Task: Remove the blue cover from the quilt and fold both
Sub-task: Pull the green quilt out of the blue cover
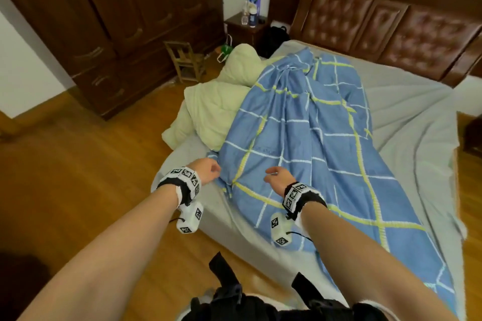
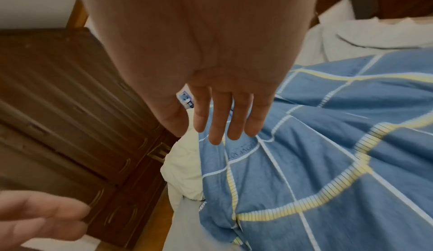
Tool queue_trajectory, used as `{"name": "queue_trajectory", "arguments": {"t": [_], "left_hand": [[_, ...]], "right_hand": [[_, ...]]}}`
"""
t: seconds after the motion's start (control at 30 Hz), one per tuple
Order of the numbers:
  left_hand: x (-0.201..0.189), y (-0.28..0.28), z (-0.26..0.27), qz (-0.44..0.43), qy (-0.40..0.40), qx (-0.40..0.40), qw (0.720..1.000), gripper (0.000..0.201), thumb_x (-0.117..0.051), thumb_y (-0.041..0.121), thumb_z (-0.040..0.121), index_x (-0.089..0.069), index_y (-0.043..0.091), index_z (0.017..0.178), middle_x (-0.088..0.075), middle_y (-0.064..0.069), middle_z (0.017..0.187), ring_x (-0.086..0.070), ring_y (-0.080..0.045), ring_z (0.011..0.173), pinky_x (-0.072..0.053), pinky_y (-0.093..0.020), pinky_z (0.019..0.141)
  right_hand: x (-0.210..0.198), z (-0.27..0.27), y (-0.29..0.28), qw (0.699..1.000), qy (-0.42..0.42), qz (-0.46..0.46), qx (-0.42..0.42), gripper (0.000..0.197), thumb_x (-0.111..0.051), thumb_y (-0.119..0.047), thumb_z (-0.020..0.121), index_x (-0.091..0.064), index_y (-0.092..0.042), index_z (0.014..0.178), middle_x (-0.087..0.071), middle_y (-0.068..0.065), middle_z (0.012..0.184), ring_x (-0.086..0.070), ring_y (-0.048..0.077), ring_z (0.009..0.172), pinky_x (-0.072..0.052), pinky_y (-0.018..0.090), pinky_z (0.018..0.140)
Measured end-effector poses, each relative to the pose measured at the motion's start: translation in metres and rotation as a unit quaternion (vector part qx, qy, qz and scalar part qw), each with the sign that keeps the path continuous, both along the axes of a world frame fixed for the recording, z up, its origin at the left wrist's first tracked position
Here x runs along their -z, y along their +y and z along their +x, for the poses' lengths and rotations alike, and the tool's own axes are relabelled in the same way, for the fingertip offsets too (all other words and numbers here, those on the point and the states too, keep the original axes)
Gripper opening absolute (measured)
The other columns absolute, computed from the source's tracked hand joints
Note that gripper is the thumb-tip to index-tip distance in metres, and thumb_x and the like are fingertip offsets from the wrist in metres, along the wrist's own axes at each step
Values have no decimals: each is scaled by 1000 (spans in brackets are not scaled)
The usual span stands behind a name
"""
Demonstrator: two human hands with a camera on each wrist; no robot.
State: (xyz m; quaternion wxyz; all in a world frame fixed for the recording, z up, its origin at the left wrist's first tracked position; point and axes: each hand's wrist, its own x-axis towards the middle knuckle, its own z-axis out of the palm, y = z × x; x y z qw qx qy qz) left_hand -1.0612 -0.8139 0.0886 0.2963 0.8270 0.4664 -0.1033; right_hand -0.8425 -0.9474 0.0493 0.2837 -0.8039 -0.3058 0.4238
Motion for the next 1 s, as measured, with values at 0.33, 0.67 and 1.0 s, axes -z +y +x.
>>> {"name": "queue_trajectory", "arguments": {"t": [0.33, 0.67, 1.0], "left_hand": [[-20, 173, -41, -30, -85, -40, 995, 29, -60, 24, 94, -63, 19, 122, -66, -3, 122, -63, -19, 107, -47, -30, 98], [2, 352, -72, -51, -88, -17, 995, 26, -57, 24, 96, -63, 23, 121, -63, 5, 120, -58, -11, 106, -45, -18, 80], [43, 544, -56, -3, -99, 182, 978, 15, -56, 30, 96, -68, 33, 104, -69, 11, 105, -63, -9, 91, -52, -28, 81]], "right_hand": [[1, -35, 191, 991, -87, -24, -98, 36, -59, -27, 93, -60, -16, 127, -62, 7, 126, -57, 27, 119, -45, 30, 98], [31, -68, 363, 991, -55, -69, -105, 32, -62, -21, 92, -64, -15, 123, -63, 7, 124, -59, 24, 116, -45, 25, 91], [51, -116, 458, 984, -38, -140, 98, 28, -60, -22, 91, -70, -9, 114, -68, 11, 116, -62, 27, 106, -49, 31, 91]]}}
